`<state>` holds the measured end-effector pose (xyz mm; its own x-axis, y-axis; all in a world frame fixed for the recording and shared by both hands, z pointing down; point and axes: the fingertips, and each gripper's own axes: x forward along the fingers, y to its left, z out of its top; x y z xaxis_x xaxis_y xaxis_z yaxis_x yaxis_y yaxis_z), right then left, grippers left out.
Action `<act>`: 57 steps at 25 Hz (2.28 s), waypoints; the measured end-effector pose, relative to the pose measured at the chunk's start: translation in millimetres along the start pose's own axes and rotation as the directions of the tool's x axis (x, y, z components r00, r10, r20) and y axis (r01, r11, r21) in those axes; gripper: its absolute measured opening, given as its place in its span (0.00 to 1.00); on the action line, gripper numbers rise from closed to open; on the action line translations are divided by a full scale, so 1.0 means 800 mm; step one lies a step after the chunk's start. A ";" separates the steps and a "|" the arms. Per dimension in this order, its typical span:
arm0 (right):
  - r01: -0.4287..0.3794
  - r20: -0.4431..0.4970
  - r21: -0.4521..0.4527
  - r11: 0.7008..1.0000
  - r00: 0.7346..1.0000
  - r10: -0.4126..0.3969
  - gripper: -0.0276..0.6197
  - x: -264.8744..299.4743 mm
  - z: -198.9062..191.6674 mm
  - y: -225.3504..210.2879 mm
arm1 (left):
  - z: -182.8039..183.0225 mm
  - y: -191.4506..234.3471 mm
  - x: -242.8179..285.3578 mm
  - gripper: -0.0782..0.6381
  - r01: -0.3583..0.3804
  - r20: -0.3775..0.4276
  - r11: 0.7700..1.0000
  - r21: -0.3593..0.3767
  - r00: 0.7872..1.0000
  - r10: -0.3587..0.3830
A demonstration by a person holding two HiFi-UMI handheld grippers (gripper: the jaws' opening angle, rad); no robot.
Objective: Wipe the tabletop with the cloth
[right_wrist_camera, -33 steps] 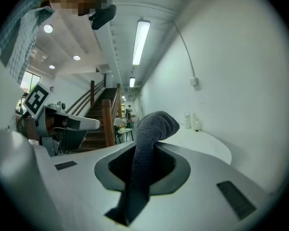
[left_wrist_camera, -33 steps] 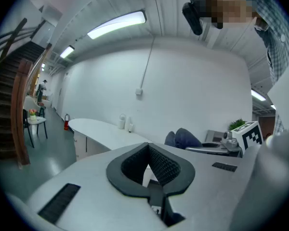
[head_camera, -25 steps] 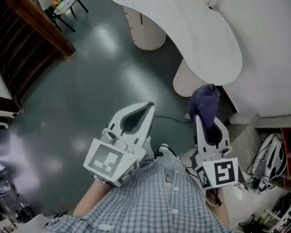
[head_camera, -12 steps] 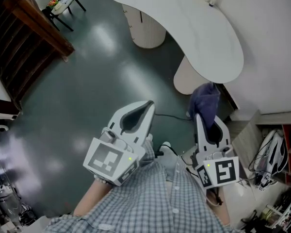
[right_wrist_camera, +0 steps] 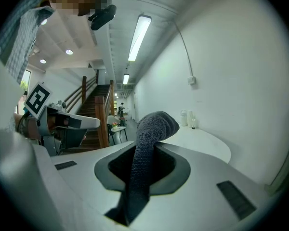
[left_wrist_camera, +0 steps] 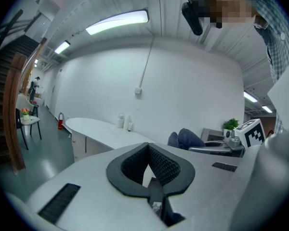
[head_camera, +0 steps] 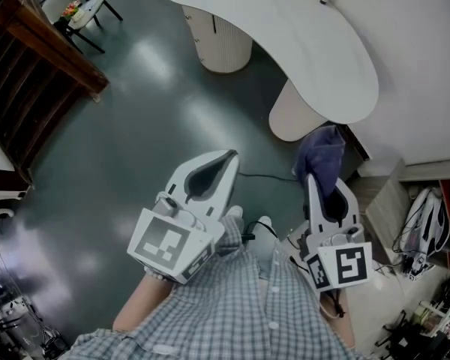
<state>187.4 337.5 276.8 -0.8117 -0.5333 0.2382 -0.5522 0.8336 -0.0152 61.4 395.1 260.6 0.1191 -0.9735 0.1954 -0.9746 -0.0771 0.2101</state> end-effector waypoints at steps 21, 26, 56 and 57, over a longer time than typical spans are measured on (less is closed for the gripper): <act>-0.063 -0.006 -0.008 0.998 0.998 0.063 0.13 0.080 0.005 -0.025 | 0.017 0.056 0.050 0.12 -0.075 0.013 0.997 0.005 0.997 0.074; -0.086 0.008 -0.017 0.996 0.996 0.086 0.12 0.110 0.021 -0.061 | 0.034 0.061 0.085 0.12 -0.102 0.024 0.995 0.009 0.994 0.102; -0.136 0.073 -0.019 0.991 0.988 0.137 0.12 0.214 0.068 -0.212 | 0.103 0.073 0.249 0.12 -0.163 0.071 0.986 0.038 0.985 0.161; -0.124 0.074 -0.020 0.992 0.989 0.126 0.13 0.213 0.067 -0.214 | 0.104 0.072 0.253 0.12 -0.152 0.065 0.987 0.045 0.987 0.149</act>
<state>133.4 95.8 268.3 -0.8864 -0.4335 0.1623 -0.4429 0.8962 -0.0253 13.9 176.0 232.7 -0.0403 -0.9861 0.1614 -0.9889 0.0625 0.1350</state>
